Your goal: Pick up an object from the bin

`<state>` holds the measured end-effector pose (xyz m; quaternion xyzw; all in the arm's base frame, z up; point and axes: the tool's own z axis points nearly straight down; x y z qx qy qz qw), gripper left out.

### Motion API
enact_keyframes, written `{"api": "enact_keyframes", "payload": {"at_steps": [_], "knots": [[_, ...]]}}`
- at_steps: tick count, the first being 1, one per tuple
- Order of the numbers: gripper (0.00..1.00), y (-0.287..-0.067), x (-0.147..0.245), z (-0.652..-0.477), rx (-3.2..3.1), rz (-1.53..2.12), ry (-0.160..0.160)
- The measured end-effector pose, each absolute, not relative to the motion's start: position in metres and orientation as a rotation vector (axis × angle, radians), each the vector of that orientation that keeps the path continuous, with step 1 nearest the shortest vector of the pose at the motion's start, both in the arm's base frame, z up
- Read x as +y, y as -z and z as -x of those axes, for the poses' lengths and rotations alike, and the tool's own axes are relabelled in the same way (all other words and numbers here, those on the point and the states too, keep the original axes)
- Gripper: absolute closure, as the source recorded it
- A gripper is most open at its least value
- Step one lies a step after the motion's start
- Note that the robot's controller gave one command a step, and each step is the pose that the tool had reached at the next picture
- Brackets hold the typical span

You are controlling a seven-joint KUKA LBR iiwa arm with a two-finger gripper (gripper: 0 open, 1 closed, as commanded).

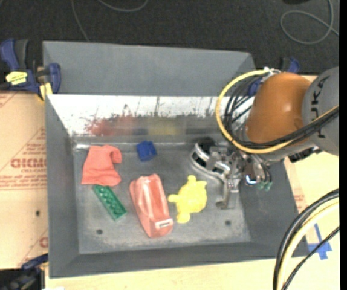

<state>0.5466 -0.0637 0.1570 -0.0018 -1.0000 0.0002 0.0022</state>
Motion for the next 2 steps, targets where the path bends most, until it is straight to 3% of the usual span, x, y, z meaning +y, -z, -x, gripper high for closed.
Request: {"api": "enact_keyframes", "payload": {"at_steps": [1,2], "knots": [[0.0,-0.162,-0.064,-0.548,-3.145,0.003,-0.002],[0.0,-0.121,-0.054,-0.556,-3.133,-0.338,-0.005]]}}
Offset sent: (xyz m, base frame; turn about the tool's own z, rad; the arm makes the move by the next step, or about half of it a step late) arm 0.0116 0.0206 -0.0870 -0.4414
